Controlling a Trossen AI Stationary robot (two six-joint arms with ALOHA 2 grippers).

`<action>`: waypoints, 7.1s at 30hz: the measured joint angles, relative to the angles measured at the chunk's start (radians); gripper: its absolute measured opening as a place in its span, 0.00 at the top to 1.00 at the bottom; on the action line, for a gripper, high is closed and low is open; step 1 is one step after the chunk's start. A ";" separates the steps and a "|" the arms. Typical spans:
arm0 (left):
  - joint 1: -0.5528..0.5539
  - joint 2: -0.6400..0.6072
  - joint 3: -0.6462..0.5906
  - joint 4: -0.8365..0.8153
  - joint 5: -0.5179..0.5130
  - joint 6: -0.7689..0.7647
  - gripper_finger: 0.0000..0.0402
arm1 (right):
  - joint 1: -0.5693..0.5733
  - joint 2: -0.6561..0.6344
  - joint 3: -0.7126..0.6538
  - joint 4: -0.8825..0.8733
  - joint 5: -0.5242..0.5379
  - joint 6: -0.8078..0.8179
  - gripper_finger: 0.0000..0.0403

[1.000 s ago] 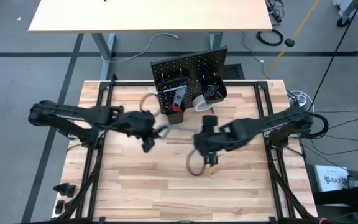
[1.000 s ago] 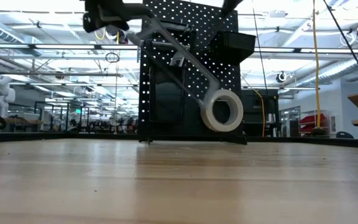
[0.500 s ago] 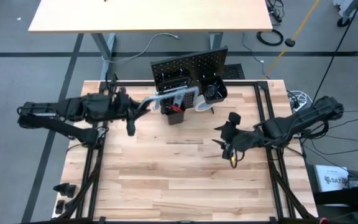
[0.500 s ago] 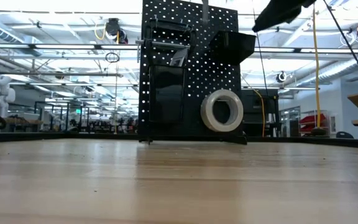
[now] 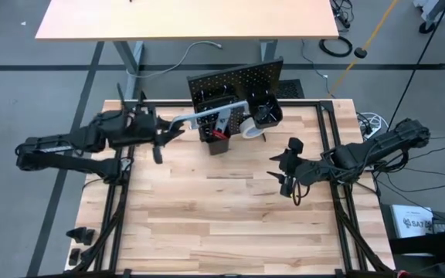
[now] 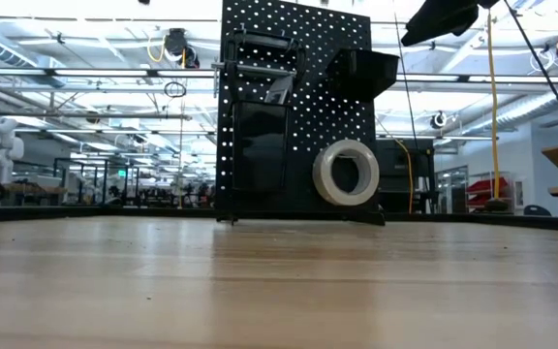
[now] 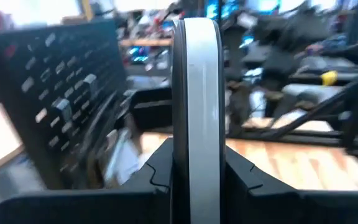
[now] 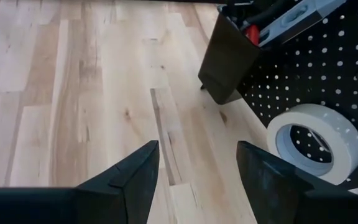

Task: Hang tools onto peg board
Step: Hang the hacksaw on the pegboard

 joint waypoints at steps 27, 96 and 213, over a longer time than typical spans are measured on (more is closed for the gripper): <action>0.375 0.097 -0.084 0.099 0.350 -0.077 0.83 | 0.000 0.000 0.000 0.023 0.002 0.011 0.48; 0.423 0.158 -0.083 0.052 0.377 -0.102 0.58 | -0.001 0.000 0.000 0.034 -0.028 0.012 0.48; 0.413 0.103 0.042 -0.499 0.362 0.190 0.84 | 0.000 0.000 0.000 0.035 -0.076 0.011 0.48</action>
